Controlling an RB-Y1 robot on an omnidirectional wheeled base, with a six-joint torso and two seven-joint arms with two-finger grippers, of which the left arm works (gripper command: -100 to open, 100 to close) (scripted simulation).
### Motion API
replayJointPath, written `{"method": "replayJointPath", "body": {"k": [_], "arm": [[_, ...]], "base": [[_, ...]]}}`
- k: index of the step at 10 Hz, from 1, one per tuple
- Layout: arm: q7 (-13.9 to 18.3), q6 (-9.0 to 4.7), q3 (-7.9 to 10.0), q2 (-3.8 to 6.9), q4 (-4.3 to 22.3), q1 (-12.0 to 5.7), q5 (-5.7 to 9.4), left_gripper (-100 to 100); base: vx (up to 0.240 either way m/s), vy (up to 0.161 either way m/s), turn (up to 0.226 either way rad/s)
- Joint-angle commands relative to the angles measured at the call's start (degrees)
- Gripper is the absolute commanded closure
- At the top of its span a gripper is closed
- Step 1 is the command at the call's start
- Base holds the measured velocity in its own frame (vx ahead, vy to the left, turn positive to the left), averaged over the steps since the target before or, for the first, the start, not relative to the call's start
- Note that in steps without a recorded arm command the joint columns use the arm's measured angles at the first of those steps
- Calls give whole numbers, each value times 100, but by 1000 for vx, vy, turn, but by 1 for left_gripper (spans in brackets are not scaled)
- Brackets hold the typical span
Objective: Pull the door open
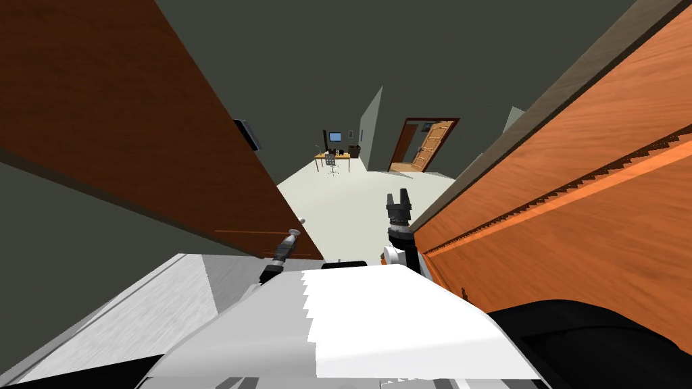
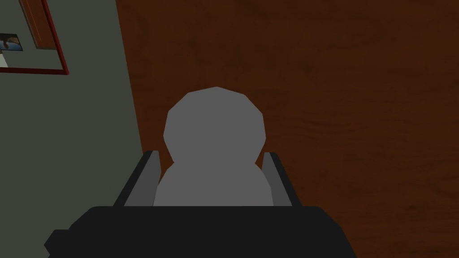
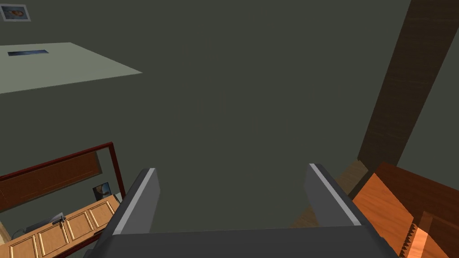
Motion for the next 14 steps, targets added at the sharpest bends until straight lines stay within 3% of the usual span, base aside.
{"method": "replayJointPath", "body": {"k": [1,5,14], "arm": [[-1,-9,-15,-16,6,7,-8,100],[-1,-9,-15,-16,6,7,-8,100],[1219,98,-174,6,25,-43,345,100]], "base": [[-33,13,-1],[-15,2,0],[-30,17,-39]]}}
